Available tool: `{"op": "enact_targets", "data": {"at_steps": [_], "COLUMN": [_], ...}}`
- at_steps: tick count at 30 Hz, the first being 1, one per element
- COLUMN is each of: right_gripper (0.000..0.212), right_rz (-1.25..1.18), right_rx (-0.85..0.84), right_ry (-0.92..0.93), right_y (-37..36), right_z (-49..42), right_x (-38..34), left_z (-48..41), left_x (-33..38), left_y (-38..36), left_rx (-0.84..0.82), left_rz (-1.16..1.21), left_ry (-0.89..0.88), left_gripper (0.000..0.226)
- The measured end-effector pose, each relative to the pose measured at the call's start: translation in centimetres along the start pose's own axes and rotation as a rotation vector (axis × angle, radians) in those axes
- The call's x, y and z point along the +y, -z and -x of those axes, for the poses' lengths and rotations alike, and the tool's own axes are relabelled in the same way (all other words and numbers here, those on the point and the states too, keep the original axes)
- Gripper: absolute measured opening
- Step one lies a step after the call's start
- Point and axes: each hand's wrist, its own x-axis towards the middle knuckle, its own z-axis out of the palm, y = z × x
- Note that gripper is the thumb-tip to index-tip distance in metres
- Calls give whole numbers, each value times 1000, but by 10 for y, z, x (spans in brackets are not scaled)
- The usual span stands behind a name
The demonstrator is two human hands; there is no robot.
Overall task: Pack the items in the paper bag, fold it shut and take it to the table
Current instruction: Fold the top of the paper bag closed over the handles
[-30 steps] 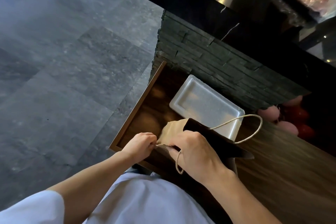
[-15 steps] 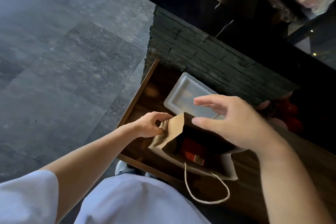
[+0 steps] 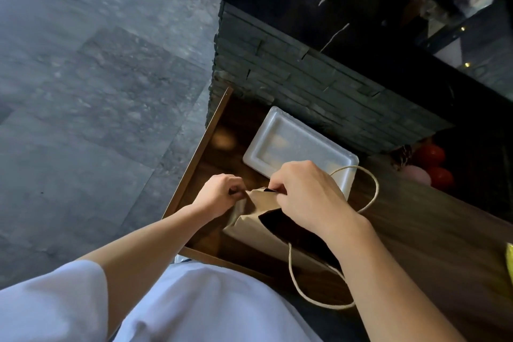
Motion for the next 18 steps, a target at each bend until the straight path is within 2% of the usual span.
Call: {"op": "enact_targets", "data": {"at_steps": [3, 6, 8, 11, 14, 18], "right_gripper": [16, 22, 28, 39, 26, 14], "right_rz": [-99, -247, -256, -124, 11, 21], "right_rx": [76, 289, 348, 180, 33, 62], "right_ry": [30, 13, -37, -79, -91, -85], "right_y": [8, 18, 20, 13, -2, -11], "right_z": [14, 40, 49, 37, 17, 9], "right_x": [10, 25, 30, 16, -4, -8], "left_z": [1, 0, 3, 10, 13, 13], "left_x": [-2, 10, 22, 33, 39, 44], "left_y": [6, 18, 27, 37, 40, 38], "left_rx": [-9, -7, -12, -20, -49, -39], "left_rz": [27, 38, 68, 108, 116, 141], "left_ry": [38, -128, -217, -225, -239, -327], "left_gripper": [9, 20, 23, 20, 23, 15]}}
